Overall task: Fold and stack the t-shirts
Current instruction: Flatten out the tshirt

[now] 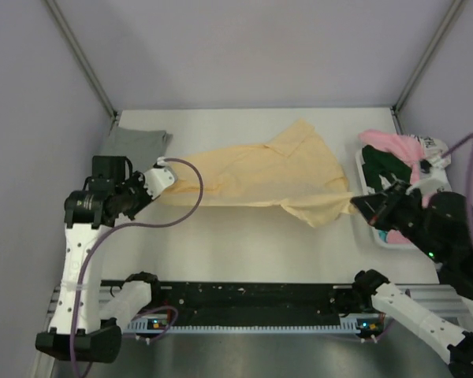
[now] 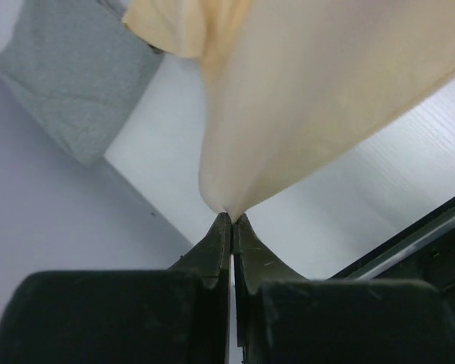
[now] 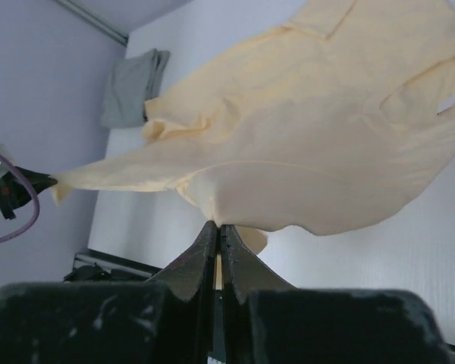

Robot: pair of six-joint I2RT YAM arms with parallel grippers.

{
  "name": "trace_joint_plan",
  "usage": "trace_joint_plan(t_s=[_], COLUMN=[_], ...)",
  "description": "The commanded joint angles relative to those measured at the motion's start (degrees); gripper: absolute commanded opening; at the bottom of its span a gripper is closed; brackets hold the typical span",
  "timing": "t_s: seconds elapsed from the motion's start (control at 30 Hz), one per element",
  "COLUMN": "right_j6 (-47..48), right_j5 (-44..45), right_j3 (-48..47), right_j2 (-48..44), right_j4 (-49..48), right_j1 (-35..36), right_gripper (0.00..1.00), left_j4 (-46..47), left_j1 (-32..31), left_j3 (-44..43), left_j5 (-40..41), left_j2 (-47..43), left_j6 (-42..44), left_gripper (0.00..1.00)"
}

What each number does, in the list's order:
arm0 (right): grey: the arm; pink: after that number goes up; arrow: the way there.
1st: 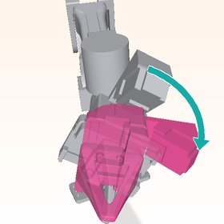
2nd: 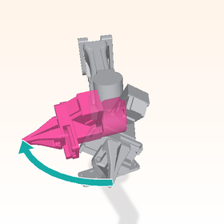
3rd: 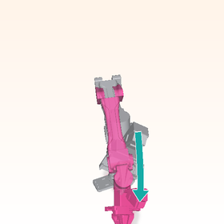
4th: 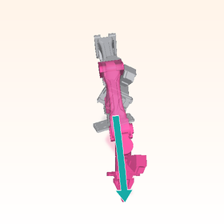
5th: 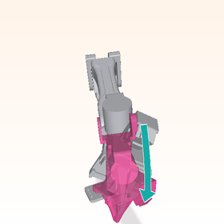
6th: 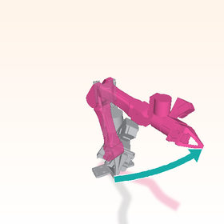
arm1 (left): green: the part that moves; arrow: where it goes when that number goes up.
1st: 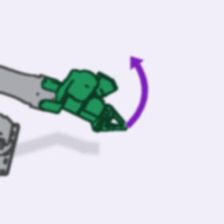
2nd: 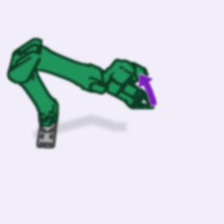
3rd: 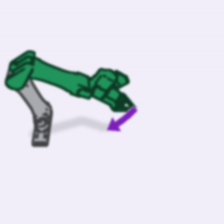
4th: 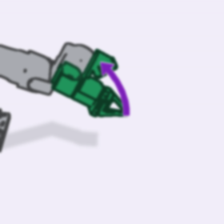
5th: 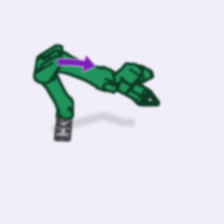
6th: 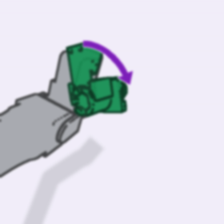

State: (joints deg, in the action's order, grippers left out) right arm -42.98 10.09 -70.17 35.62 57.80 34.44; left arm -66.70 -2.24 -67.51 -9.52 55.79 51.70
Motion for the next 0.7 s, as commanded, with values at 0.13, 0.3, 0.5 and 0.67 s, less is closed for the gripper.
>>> trace_joint_plan(t_s=[0.13, 0.3, 0.5, 0.67], right_j6=[2.55, 4.65, 18.44, 19.24], right_j5=[-1.04, 4.92, 1.49, -11.41], right_j3=[-14.12, -7.63, -6.28, -35.12], right_j2=[-2.22, 1.99, 21.99, 49.50], right_j4=[19.98, 14.38, -9.86, -18.25], right_j1=[0.11, 0.19, -9.17, -24.14], right_gripper=[0.00, 0.00, 0.00, 0.00], left_j4=[-21.37, -18.14, 1.72, 11.50], left_j1=[0.13, 0.13, 0.13, -0.04], left_j3=[-15.64, -10.03, -5.79, -26.47], left_j5=[4.32, 6.00, 6.80, 8.98], left_j2=[-6.13, -2.98, 7.90, 28.88], left_j6=[-2.04, -1.52, -0.81, -8.26], left_gripper=[0.00, 0.00, 0.00, 0.00])
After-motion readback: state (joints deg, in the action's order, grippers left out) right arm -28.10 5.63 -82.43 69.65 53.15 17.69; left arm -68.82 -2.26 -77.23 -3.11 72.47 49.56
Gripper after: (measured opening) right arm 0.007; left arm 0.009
